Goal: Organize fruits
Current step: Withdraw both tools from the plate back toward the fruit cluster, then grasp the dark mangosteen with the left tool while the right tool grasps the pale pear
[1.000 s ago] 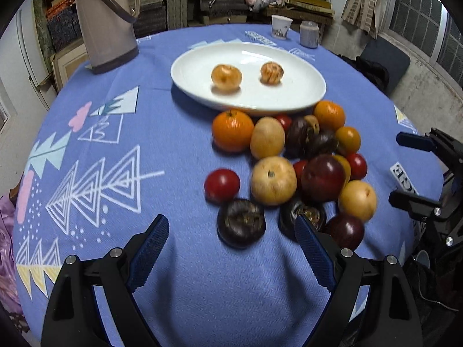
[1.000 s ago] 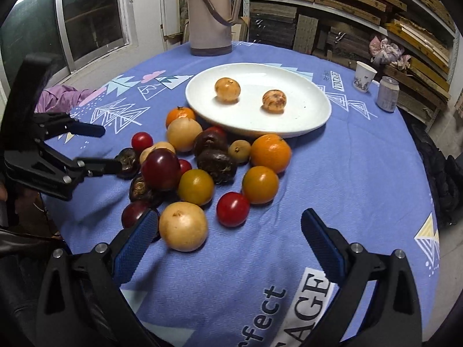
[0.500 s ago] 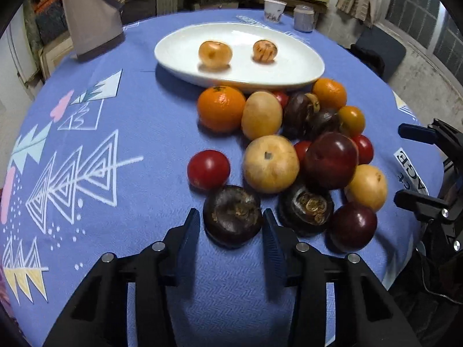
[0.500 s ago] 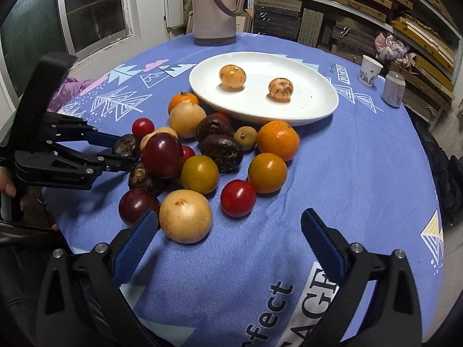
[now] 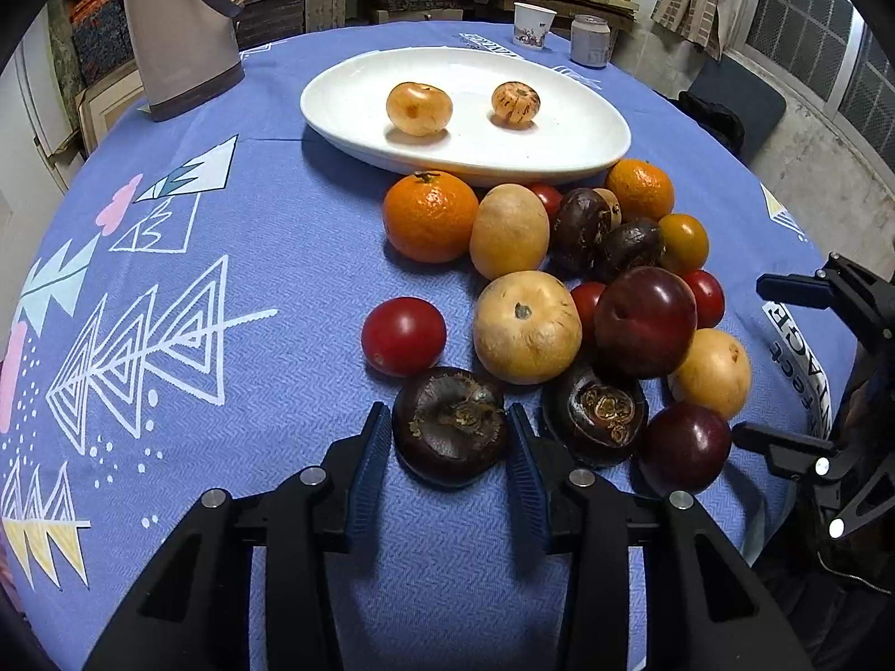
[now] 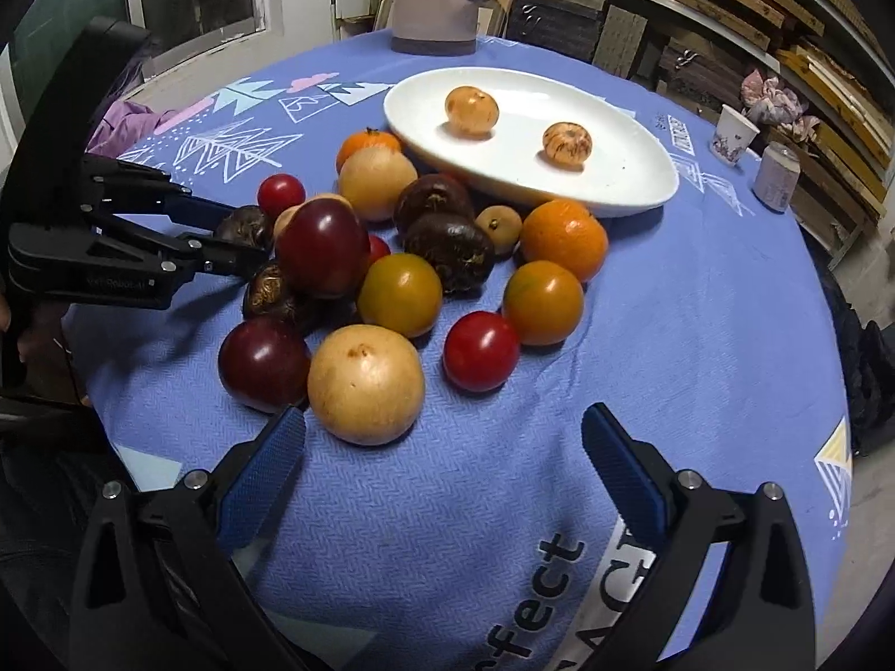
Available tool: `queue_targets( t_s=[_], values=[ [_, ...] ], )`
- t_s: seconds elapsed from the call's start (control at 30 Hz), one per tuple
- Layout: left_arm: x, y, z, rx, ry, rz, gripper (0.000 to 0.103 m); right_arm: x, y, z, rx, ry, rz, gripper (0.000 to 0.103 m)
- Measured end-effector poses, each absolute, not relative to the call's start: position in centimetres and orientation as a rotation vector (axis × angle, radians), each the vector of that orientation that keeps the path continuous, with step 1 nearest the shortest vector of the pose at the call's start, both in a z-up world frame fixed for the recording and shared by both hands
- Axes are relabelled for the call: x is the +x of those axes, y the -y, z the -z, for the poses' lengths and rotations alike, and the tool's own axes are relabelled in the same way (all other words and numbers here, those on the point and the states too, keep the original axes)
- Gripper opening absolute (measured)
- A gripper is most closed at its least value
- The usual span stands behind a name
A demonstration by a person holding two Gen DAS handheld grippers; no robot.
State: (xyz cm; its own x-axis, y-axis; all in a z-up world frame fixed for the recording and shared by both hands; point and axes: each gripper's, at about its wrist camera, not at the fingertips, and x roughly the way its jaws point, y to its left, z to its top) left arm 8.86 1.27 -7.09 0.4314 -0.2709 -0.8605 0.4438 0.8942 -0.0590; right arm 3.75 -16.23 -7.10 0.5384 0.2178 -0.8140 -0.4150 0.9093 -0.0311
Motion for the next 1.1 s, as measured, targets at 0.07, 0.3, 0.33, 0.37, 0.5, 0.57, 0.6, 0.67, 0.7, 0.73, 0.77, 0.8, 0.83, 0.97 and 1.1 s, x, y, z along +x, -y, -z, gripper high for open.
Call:
queue_targets(
  t_s=[0.07,0.3,0.33,0.37,0.5,0.57,0.6,0.67,0.7,0.73,0.77,0.8,0.83,0.97,1.1],
  values=[
    [8.8,-1.3,7.1,0.187,-1.033,0.448,0.043,3.9,15.9,7.4,-0.238,-0.934,-0.377,0.097],
    [8.8,-1.2,7.1,0.189,-1.030,0.449,0.043,4.6,15.2,8.3,-0.186,-0.985,-0.440,0.060],
    [8.8,-1.2,7.1,0.189,-1.030,0.449,0.043,4.7,15.0,8.3,-0.185,-0.983,-0.435,0.060],
    [8.9,-1.2,7.1,0.189,-1.030,0.449,0.043,4.9,14.8,8.3,-0.185,-0.981,-0.431,0.060],
    [8.9,-1.2,7.1,0.190,-1.030,0.447,0.043,5.2,14.4,8.4,-0.170,-0.976,-0.436,0.054],
    [9.0,-1.3,7.1,0.187,-1.032,0.441,0.043,5.1,14.3,8.3,-0.149,-0.980,-0.462,0.044],
    [8.9,-1.2,7.1,0.185,-1.032,0.437,0.043,5.1,14.4,8.2,-0.141,-0.984,-0.464,0.044],
    [8.7,-1.2,7.0,0.181,-1.032,0.437,0.041,5.0,14.8,8.0,-0.121,-0.985,-0.474,0.044],
    [8.7,-1.4,6.9,0.172,-1.036,0.445,0.041,4.9,14.9,7.9,-0.114,-0.984,-0.475,0.044],
    [8.6,-1.4,6.9,0.165,-1.039,0.451,0.041,4.7,15.1,7.7,-0.112,-0.982,-0.474,0.044],
    [8.5,-1.5,6.8,0.158,-1.041,0.460,0.041,4.6,15.4,7.5,-0.110,-0.979,-0.471,0.044],
    [8.4,-1.5,6.7,0.161,-1.039,0.461,0.041,4.5,15.6,7.2,-0.108,-0.973,-0.468,0.044],
    [8.4,-1.6,6.6,0.165,-1.034,0.459,0.041,4.3,15.8,7.0,-0.107,-0.968,-0.466,0.044],
    [8.0,-1.6,6.0,0.165,-1.016,0.454,0.041,3.8,16.7,5.8,-0.104,-0.940,-0.456,0.044],
    [7.7,-1.8,5.4,0.165,-1.004,0.437,0.041,3.6,17.5,5.2,-0.108,-0.922,-0.439,0.044]
  ],
)
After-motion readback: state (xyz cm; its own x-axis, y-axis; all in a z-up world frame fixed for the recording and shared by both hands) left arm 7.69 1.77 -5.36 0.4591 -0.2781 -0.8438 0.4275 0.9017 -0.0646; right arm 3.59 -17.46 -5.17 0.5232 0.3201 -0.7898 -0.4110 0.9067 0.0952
